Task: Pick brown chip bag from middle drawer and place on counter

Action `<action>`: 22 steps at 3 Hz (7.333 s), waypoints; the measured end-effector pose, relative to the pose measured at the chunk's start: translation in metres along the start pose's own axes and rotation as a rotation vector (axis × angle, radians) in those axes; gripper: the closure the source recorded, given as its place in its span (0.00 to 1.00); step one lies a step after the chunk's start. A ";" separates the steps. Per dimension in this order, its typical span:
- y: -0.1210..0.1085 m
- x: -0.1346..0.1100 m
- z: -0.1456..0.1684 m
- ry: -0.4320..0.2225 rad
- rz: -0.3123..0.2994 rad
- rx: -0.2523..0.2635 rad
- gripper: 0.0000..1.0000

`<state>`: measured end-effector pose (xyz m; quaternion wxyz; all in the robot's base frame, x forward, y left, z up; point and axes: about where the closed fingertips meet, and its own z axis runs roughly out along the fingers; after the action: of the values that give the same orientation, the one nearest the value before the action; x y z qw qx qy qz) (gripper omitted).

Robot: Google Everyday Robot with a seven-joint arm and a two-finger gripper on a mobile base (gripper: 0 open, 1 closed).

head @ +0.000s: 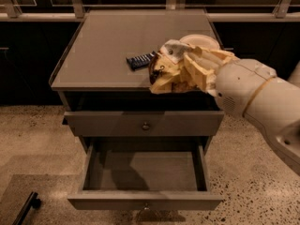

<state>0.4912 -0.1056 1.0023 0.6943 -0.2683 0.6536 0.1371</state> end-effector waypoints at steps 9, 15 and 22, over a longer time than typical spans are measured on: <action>-0.070 0.193 0.009 -0.087 0.602 -0.103 1.00; 0.011 0.351 -0.007 0.176 0.968 -0.121 1.00; 0.017 0.444 0.006 0.288 1.143 -0.051 0.00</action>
Offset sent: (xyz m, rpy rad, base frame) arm -0.0644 -0.0586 -0.0168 0.0139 0.0611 -0.2255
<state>0.5354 -0.1595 0.5630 0.4079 0.0942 0.7787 0.4673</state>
